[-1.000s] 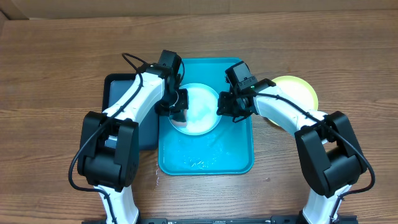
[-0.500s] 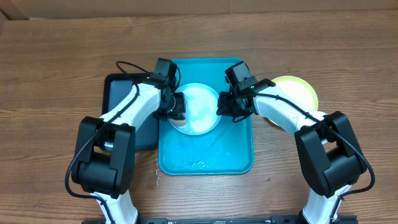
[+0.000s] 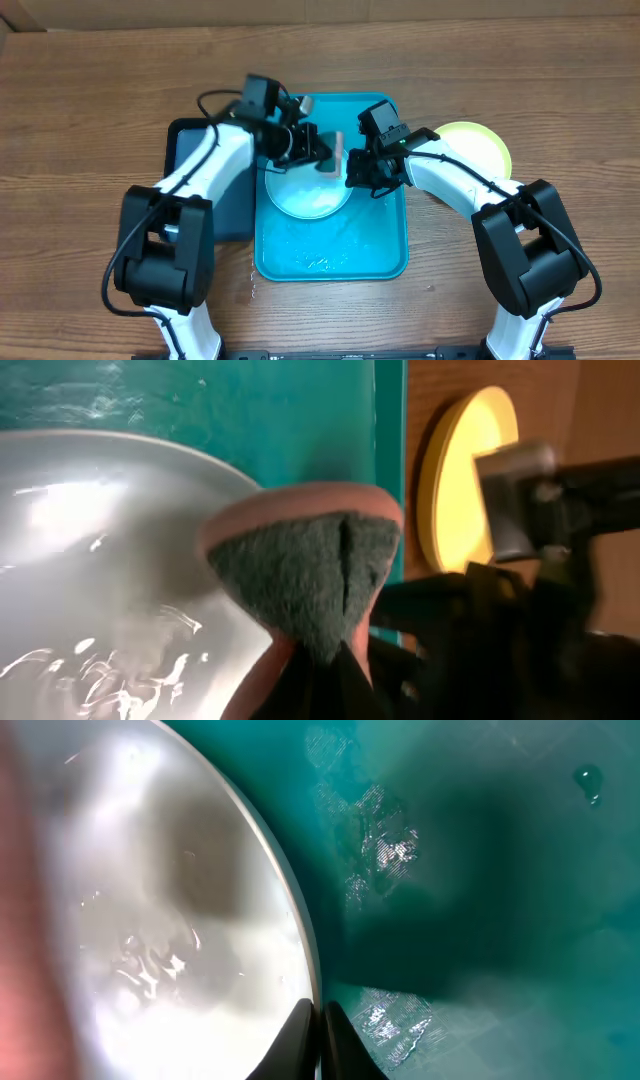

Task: Clean dirty plates on tray and stack at the side
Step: 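Carry the sponge left into the black tray with the left gripper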

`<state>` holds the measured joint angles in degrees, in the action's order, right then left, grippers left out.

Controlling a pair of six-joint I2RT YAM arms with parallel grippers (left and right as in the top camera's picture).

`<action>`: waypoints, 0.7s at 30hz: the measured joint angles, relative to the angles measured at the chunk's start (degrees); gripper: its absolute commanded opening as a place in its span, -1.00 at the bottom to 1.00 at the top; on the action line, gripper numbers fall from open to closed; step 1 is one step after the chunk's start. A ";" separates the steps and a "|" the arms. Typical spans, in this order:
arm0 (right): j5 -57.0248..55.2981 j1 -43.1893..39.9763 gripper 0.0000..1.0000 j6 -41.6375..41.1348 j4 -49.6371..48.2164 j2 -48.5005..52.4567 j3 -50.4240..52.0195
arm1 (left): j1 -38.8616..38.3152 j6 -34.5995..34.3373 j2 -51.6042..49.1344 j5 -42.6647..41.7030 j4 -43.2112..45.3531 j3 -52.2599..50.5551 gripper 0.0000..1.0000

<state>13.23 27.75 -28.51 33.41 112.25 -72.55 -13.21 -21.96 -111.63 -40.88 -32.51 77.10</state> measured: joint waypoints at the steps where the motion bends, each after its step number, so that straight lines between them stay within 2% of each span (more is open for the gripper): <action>1: 0.04 0.02 -0.92 0.00 0.04 0.00 0.00 | 0.74 0.42 0.11 0.24 -2.84 1.77 -0.92; 7: 0.04 0.04 -0.92 0.00 0.00 0.00 0.00 | 8.17 5.84 3.32 9.70 -21.35 9.68 -0.92; 13: 0.07 0.04 -0.92 0.02 -0.39 0.00 0.00 | 15.08 10.01 5.35 20.81 -32.96 10.60 -0.92; 17: 0.07 0.04 -0.92 0.02 -0.44 0.00 0.00 | 16.85 10.91 5.35 27.71 -33.35 9.14 -0.91; 21: 0.07 0.04 -0.92 0.04 -0.46 0.00 0.00 | 16.96 11.67 5.35 32.96 -28.59 3.48 -0.92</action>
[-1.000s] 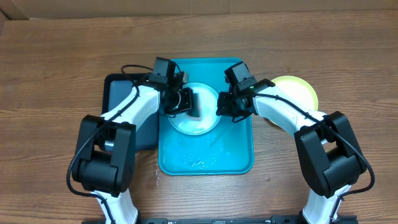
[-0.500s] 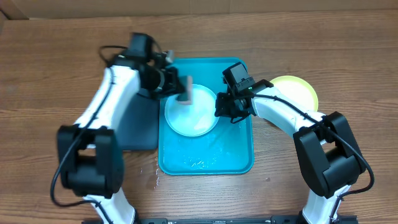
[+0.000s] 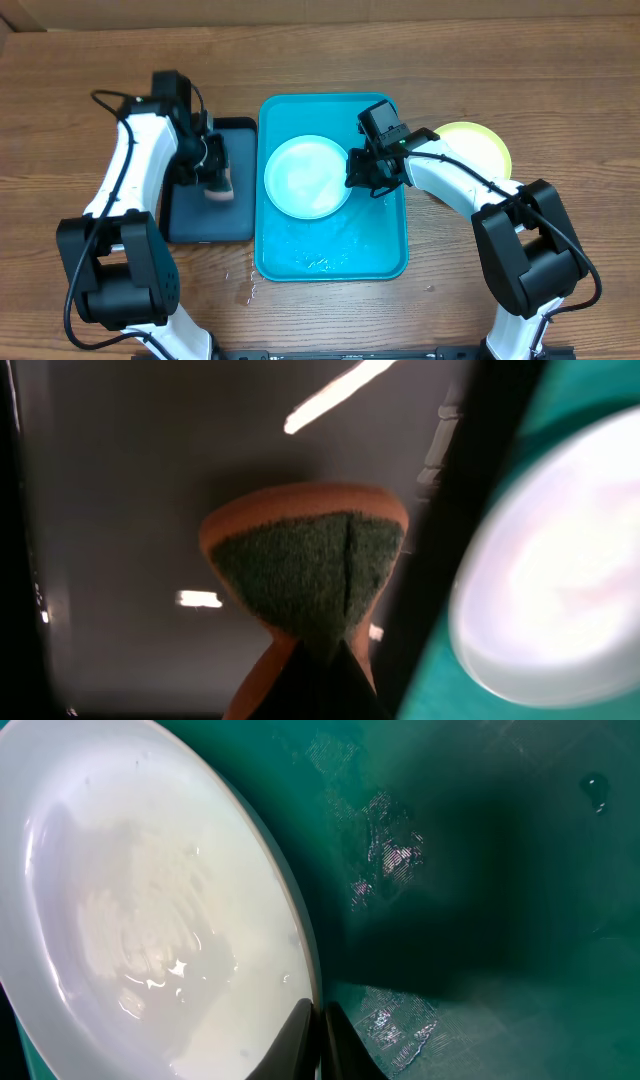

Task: Clean dirty plates on tray and stack at the side
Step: 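Carry the sponge left into the black tray with the left gripper, then release the sponge and raise the left gripper away to the left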

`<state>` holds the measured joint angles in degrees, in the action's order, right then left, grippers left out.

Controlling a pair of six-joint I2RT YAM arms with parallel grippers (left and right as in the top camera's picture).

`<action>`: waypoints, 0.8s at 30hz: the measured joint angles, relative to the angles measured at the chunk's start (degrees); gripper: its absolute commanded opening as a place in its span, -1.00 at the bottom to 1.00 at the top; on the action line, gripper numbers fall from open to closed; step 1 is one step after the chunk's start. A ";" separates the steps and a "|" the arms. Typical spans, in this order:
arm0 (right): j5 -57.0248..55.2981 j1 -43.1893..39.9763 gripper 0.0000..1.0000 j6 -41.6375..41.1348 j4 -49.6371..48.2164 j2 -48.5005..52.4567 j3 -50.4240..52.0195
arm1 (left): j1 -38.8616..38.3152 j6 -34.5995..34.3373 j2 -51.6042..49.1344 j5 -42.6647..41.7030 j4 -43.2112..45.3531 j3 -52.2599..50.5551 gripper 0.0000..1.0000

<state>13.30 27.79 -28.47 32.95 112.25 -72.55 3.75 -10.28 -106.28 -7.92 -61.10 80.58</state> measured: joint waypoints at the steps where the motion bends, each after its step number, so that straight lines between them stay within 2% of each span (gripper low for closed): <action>1: 0.00 0.00 -0.92 -0.02 0.02 0.00 0.00 | 0.00 0.00 0.00 0.83 1.33 -1.49 -0.92; 7: 0.00 0.00 -0.92 -0.04 0.02 0.00 0.00 | 0.00 0.20 0.00 4.81 9.57 -11.19 -0.92; 8: 0.00 0.00 -0.92 -0.02 0.02 0.00 0.00 | 0.00 0.22 0.00 5.20 10.01 -12.13 -0.85; 9: 0.00 0.00 -0.92 -0.04 0.02 0.00 0.00 | 0.00 0.28 0.00 5.44 10.14 -12.61 -0.58; 10: 0.00 0.00 -0.92 -0.04 0.02 0.00 0.00 | 0.00 0.39 0.00 5.62 10.10 -12.74 -0.21; 11: 0.00 0.00 -0.92 -0.02 0.02 0.00 0.00 | 0.00 0.68 0.00 5.66 10.05 -12.72 0.00; 14: 0.00 0.00 -0.87 -0.02 0.02 0.00 0.00 | 0.00 0.66 0.00 5.60 7.76 -12.28 0.18; 17: 0.09 0.00 -0.64 0.07 0.07 0.00 0.00 | 0.00 0.09 0.00 5.57 2.14 -8.28 0.35; 19: 0.09 0.00 -0.53 -0.09 -0.02 0.00 0.00 | 0.00 0.00 0.00 5.55 0.15 -5.42 0.36; 24: 0.24 0.00 -0.45 -0.02 -0.17 0.00 0.00 | 0.00 -0.55 0.15 5.57 -4.79 4.94 0.40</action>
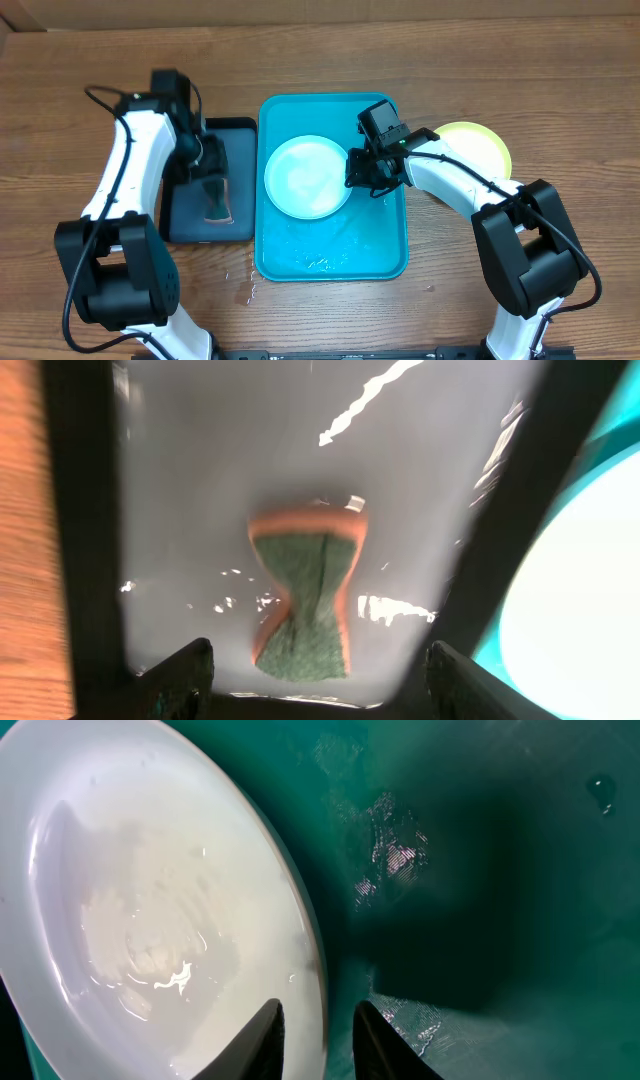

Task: Clean dirty plates on tray and stack at the side
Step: 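Release the sponge and raise the left gripper away to the left, then lift the white plate by its rim with the right gripper and tilt it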

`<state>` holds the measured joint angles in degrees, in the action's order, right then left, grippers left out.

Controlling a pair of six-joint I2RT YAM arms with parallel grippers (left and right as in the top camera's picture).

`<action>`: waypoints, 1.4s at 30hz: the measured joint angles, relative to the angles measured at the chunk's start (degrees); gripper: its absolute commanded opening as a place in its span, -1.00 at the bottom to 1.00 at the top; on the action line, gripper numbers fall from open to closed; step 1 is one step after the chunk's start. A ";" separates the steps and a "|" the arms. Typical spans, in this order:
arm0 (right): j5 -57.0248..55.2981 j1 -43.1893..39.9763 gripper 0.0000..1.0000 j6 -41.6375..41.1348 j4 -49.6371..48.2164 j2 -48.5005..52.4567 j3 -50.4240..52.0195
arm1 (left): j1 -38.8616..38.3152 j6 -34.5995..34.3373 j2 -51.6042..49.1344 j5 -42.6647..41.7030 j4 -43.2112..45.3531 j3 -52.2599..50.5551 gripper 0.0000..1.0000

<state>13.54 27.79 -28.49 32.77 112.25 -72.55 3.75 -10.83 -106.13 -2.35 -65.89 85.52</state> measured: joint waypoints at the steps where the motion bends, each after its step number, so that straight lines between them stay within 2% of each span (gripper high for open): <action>1: -0.02 0.00 -0.45 0.00 0.04 0.00 0.00 | 0.00 -0.26 0.22 -0.02 -0.57 1.53 0.41; 7: -0.02 0.02 -0.46 0.00 0.04 0.00 0.00 | 0.59 -4.17 6.69 -0.35 -1.42 6.93 0.54; 10: -0.04 0.02 -0.49 0.00 0.04 0.00 0.00 | 2.58 -6.75 12.11 -0.59 -1.62 7.69 0.75; 14: -0.33 0.02 -0.63 0.00 -0.09 0.00 0.00 | 7.63 -9.16 18.29 -0.59 -3.08 8.09 1.00; 22: -0.46 0.04 -0.64 0.00 -0.57 0.02 0.00 | 16.17 -10.27 22.64 -0.35 -5.90 8.28 1.00; 24: -0.44 0.04 -0.66 -0.02 -0.74 0.28 0.00 | 16.68 -10.29 22.60 -0.33 -6.40 8.28 1.00; 28: -0.46 0.04 -0.86 0.09 -0.81 1.25 0.00 | 16.76 -10.29 22.60 -0.35 -6.54 8.28 1.00; 42: -0.07 -0.07 -0.92 0.00 -1.95 1.51 0.00 | 16.76 -10.29 22.60 -0.37 -6.56 8.28 0.99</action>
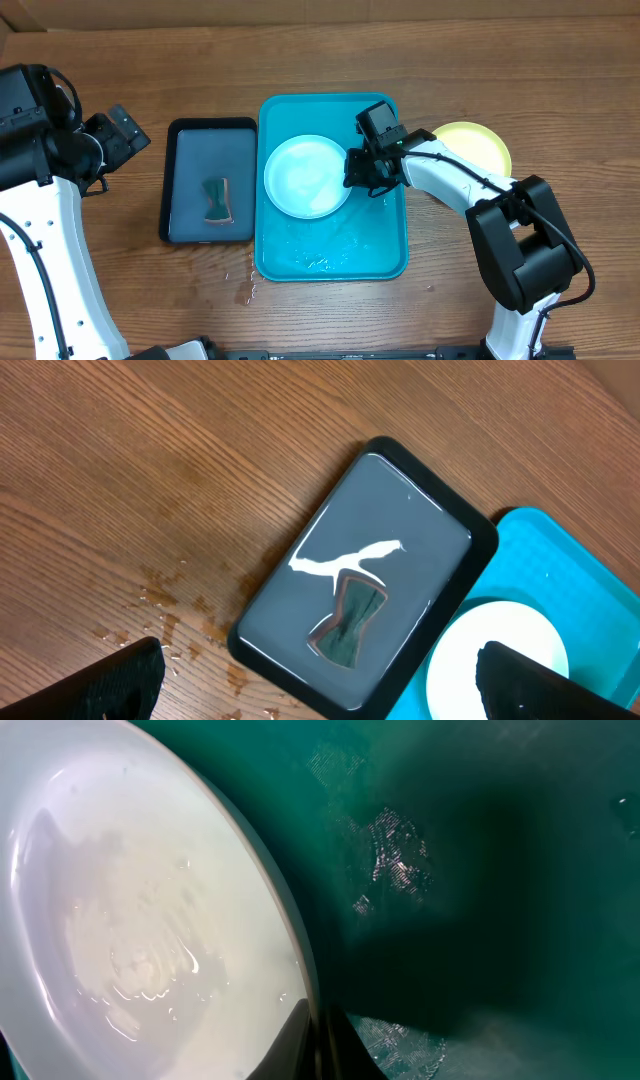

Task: Clean dirty plates on tray and stack at the side
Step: 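Lift the white plate by its rim with the right gripper and tilt it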

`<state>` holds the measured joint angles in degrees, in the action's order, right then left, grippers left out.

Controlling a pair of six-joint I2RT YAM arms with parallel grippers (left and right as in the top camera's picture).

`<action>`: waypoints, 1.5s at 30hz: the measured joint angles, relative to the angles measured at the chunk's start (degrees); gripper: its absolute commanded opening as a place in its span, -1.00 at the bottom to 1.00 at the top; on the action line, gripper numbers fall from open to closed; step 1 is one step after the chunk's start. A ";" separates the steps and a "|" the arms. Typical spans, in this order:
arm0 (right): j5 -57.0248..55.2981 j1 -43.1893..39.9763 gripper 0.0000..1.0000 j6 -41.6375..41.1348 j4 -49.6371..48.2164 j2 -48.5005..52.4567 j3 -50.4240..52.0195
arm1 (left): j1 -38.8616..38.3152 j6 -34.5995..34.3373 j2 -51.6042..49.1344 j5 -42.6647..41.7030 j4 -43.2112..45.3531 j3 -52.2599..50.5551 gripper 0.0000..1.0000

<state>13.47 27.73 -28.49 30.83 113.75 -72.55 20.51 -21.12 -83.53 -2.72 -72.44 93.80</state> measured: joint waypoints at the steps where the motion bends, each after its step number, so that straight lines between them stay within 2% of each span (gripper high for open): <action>1: 0.57 -0.15 -0.92 0.00 0.00 0.00 -0.02 | 0.00 0.00 0.00 0.00 0.00 0.00 0.99; 8: 2.43 -1.92 -0.92 -1.07 4.52 0.00 -2.45 | 0.00 0.00 0.00 0.00 0.00 0.00 0.99; 14: 0.98 -2.54 -0.92 -1.60 14.40 0.00 -9.88 | 0.00 0.00 0.00 0.00 0.00 0.00 1.00; 18: -0.90 -1.84 -0.92 -1.99 16.02 0.00 -14.38 | 0.00 0.02 0.00 0.00 0.00 0.00 1.00; 31: -6.54 7.37 -0.92 -10.56 1.27 0.00 -15.85 | 0.00 0.00 0.00 0.00 0.00 0.00 0.99; 39: -16.70 15.52 -0.92 -13.66 -4.22 0.52 -15.85 | 0.00 0.00 0.00 0.00 0.00 0.00 0.99; 45: -22.91 18.21 -0.92 -13.92 -8.85 0.98 -15.85 | 0.00 0.00 0.00 0.00 0.00 0.00 1.00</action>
<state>-9.43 45.93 -42.41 21.98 114.74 -88.40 20.51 -21.12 -83.53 -2.72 -72.44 93.80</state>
